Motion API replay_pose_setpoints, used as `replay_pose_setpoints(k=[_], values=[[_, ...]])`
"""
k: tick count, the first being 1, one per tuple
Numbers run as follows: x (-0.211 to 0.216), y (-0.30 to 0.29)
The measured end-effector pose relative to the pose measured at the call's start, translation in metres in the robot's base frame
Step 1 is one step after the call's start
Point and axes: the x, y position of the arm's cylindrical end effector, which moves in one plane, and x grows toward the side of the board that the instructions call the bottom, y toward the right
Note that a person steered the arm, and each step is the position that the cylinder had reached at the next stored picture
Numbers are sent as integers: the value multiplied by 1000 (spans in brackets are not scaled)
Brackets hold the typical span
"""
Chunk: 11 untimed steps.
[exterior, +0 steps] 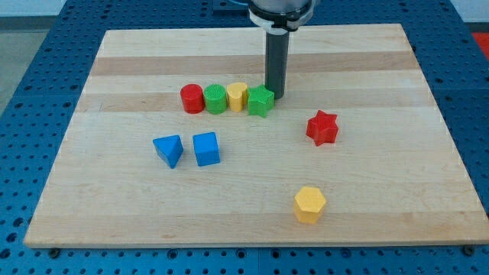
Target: Nudge the red star down a bit
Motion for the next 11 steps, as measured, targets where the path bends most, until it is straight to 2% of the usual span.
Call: replay_pose_setpoints(k=[4, 6, 8, 9, 11], values=[[0, 1], [0, 40], [34, 64], [58, 57], [73, 8]])
